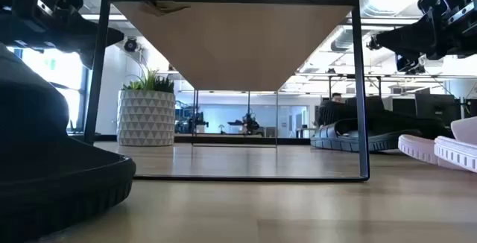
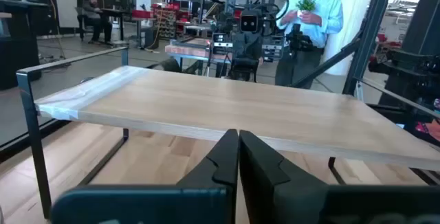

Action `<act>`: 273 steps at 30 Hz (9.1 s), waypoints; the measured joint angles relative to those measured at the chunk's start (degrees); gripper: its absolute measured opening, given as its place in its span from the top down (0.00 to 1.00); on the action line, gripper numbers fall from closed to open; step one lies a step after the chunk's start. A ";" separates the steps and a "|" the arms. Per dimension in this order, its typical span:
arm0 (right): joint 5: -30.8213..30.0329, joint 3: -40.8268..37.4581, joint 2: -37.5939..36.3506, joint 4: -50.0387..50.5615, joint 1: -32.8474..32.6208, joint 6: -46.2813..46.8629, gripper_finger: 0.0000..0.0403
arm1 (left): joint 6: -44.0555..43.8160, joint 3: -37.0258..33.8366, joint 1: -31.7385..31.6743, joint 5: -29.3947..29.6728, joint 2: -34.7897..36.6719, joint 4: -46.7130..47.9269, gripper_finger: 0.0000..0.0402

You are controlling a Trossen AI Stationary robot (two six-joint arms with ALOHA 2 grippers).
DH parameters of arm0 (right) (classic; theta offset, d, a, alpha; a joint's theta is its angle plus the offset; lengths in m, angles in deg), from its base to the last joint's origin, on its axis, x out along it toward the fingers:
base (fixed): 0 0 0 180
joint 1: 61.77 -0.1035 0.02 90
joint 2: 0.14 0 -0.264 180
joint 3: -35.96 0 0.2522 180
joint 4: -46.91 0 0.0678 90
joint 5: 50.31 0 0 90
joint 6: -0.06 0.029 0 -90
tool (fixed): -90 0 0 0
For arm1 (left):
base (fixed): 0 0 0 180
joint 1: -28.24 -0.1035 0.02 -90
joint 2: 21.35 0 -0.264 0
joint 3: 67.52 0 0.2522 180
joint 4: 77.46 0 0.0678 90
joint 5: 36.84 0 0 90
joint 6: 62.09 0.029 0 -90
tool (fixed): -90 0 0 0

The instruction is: Pick and place slides into the shelf

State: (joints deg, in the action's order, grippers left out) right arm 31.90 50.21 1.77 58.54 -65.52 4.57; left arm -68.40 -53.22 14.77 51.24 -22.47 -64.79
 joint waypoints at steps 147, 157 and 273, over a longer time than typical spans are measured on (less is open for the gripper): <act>23.10 33.09 40.77 33.45 62.96 57.47 0.70 | -59.67 0.02 -0.01 3.91 -0.02 -16.94 0.99; 19.51 33.09 39.98 39.66 64.79 53.65 0.70 | -59.65 0.02 -0.01 4.52 -0.02 -16.87 0.99; 2.95 25.94 66.42 -7.42 5.99 34.23 1.00 | -59.60 0.04 -0.02 7.19 -0.02 -16.76 0.99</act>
State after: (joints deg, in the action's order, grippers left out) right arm 34.85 76.15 68.19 51.12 -59.53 38.80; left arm -128.00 -53.18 14.74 58.43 -22.49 -81.55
